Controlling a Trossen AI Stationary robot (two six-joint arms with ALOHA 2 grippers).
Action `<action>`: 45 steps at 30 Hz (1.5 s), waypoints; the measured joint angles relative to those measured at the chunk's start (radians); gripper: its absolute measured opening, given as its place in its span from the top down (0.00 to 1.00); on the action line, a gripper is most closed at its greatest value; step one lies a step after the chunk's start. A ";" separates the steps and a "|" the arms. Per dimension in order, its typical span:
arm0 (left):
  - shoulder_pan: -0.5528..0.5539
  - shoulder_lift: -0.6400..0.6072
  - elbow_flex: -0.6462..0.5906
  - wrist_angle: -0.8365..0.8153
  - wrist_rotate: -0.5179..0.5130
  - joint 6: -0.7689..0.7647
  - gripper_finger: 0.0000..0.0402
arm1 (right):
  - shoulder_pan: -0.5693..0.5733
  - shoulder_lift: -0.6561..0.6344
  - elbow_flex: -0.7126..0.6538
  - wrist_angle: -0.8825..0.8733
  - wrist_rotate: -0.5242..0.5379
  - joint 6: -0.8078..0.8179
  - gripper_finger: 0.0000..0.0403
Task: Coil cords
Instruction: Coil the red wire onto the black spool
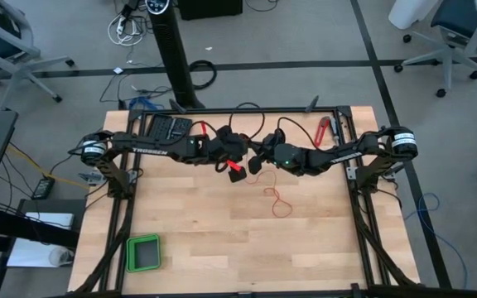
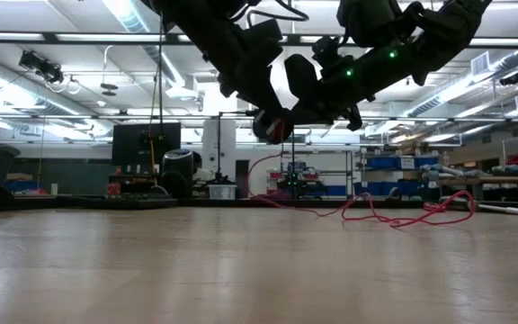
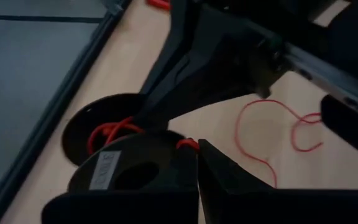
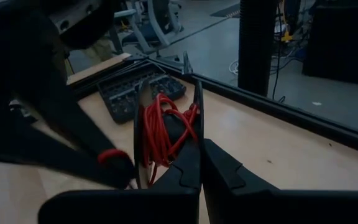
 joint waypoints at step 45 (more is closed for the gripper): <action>0.019 -0.060 0.001 -0.032 0.046 0.217 1.00 | -0.004 -0.200 0.000 -0.375 -0.162 -0.222 1.00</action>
